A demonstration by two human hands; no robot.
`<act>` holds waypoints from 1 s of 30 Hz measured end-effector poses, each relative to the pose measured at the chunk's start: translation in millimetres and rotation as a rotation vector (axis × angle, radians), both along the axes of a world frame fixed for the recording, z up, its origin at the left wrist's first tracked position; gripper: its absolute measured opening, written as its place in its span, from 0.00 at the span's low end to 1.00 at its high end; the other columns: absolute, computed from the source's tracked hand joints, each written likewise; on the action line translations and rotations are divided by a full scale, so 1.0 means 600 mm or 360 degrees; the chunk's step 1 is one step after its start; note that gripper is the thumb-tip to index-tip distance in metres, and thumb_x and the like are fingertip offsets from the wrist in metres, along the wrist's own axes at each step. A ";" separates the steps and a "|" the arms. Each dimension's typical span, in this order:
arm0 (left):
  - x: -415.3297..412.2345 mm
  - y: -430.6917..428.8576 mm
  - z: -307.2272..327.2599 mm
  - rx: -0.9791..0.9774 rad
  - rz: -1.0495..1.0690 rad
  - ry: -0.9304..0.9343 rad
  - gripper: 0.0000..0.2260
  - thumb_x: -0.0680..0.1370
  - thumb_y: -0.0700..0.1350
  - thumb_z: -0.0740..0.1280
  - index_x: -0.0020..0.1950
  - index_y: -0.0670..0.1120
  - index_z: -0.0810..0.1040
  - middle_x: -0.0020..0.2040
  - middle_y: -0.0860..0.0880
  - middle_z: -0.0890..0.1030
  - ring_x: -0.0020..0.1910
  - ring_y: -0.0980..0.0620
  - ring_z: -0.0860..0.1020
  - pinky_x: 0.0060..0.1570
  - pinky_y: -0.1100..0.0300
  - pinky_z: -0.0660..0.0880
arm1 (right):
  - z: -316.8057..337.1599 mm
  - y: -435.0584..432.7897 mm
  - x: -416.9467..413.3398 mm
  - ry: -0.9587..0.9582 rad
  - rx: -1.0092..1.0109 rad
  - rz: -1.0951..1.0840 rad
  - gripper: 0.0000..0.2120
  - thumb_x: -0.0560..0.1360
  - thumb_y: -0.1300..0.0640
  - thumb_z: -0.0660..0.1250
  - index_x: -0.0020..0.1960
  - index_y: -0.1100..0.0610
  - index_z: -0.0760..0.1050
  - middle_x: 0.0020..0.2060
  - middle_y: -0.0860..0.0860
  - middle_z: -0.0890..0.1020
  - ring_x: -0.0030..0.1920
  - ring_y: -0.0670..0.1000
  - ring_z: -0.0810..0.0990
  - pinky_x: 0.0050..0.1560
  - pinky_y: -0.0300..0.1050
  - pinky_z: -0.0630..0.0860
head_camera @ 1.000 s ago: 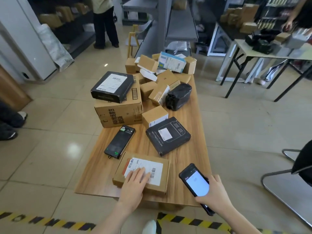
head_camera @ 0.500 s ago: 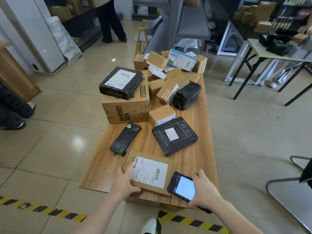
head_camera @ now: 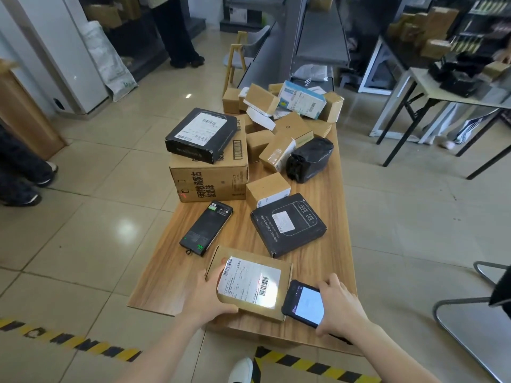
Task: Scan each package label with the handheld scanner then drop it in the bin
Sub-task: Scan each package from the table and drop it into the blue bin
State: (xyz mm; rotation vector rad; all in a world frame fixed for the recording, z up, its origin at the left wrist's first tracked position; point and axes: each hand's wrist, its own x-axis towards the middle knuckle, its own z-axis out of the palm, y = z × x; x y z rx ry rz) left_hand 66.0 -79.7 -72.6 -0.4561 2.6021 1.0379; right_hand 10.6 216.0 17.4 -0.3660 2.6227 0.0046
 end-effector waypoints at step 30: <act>0.062 -0.020 -0.002 0.0162 0.0206 0.0265 0.47 0.57 0.61 0.76 0.69 0.71 0.52 0.64 0.58 0.68 0.59 0.64 0.63 0.57 0.62 0.72 | -0.073 -0.112 0.048 -0.0663 -0.0863 -0.0790 0.39 0.52 0.44 0.78 0.58 0.50 0.64 0.49 0.44 0.73 0.47 0.44 0.75 0.37 0.33 0.72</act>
